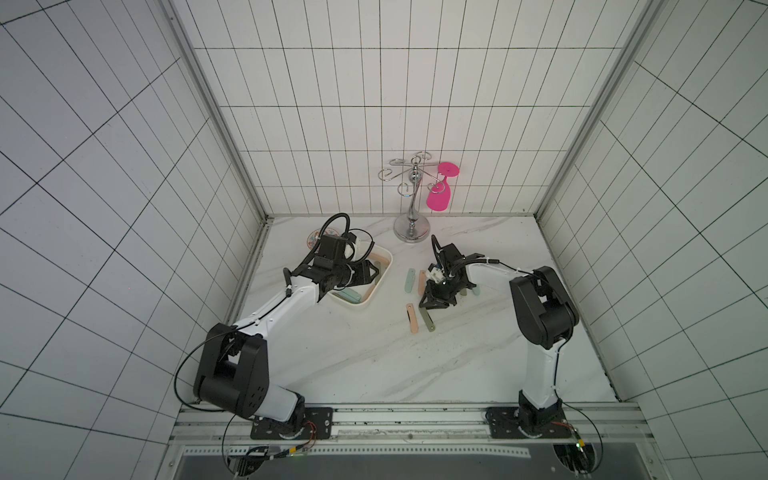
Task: Take the fruit knife out of the storage box
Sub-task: Place the fruit knife at the center of the board.
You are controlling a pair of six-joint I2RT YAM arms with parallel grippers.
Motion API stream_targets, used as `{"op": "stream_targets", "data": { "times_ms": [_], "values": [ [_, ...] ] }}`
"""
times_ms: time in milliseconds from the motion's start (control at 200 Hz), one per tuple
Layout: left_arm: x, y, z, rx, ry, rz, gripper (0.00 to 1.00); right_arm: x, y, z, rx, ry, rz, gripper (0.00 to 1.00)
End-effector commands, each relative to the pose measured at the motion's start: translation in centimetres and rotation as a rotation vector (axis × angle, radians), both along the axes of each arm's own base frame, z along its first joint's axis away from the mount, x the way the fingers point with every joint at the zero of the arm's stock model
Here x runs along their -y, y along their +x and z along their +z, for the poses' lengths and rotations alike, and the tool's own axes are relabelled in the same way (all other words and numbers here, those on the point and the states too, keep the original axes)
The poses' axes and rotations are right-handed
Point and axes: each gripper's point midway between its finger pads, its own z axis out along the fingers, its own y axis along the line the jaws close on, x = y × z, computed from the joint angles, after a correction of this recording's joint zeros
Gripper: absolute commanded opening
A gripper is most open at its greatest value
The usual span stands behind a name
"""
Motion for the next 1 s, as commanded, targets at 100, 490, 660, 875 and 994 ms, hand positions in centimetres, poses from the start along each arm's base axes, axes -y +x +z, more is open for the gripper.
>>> {"op": "stream_targets", "data": {
  "times_ms": [100,490,660,875,994],
  "values": [
    [-0.2,0.4,-0.4,0.012,0.022,-0.004,0.52,1.1,-0.2,0.3,0.031,-0.086,-0.003,0.37],
    [-0.4,0.1,-0.8,0.005,0.030,0.003,0.52,3.3,-2.0,2.3,0.087,-0.227,0.000,0.28],
    [-0.9,0.4,-1.2,0.005,0.058,0.024,0.52,4.6,-3.8,1.6,0.065,-0.334,0.034,0.05],
    [-2.1,0.9,-1.7,-0.007,0.133,0.067,0.53,4.0,-5.2,-0.5,0.017,-0.375,0.082,0.00],
    [-2.4,1.0,-1.9,-0.012,0.149,0.073,0.54,3.8,-5.4,-0.8,0.012,-0.377,0.085,0.00]
  ]
}}
